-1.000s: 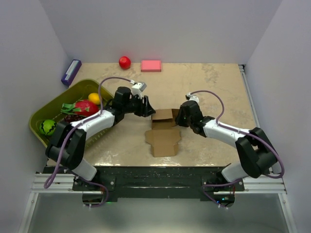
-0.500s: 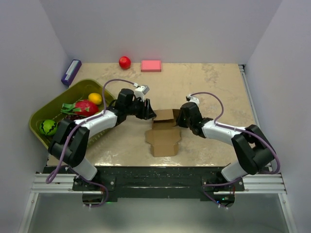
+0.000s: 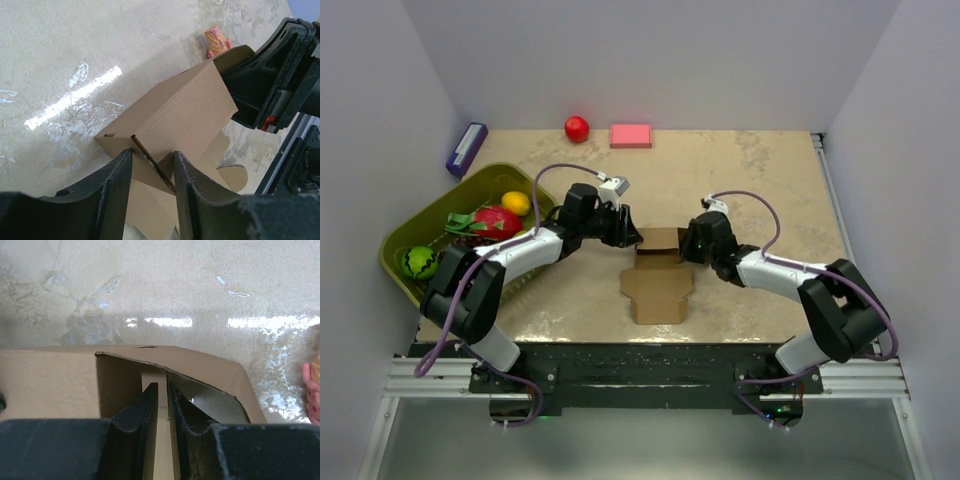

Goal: Fold the paper box

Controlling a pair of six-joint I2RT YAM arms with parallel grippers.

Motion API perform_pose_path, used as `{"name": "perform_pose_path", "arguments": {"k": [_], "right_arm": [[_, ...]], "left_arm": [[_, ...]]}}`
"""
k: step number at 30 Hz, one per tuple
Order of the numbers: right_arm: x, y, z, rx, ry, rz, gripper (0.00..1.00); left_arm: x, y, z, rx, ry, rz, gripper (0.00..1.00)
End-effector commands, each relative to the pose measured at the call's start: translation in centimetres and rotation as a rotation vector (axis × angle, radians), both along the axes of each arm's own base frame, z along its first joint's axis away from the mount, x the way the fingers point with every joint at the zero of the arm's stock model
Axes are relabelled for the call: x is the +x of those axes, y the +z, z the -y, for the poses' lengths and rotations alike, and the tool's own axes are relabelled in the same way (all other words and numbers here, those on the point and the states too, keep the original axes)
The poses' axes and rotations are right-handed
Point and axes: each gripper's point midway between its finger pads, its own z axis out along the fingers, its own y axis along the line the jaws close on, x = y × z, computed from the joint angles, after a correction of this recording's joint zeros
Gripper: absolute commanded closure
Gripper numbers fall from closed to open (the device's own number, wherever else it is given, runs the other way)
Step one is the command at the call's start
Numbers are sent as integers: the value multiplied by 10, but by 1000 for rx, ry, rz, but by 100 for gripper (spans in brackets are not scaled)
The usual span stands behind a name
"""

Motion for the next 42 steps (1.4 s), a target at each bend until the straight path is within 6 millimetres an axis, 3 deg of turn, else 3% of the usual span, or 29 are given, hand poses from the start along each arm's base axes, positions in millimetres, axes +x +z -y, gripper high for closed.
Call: {"name": "perform_pose_path", "arguments": {"k": [1,9,13,20,26,31,42], "right_arm": [[1,17,12,-10,-50,44,81],[-5,20,31,-64,-118,36,78],[-7,9,35,-87,-125,18,81],[0,-5,24,-68,-98,9,87],[9,1,10,-38,-54,39,91],[8,7,-5,19,11,62,93],[4,-4,-22,38,70,34,94]], "left_arm": [[1,-1,3,5,-13,5,58],[1,0,3,9,-13,11,58],[1,1,3,6,-15,13,59],[1,0,3,8,-15,13,59],[1,0,3,8,-15,12,59],[1,-1,3,11,-16,10,59],[2,-1,3,9,-16,10,59]]}}
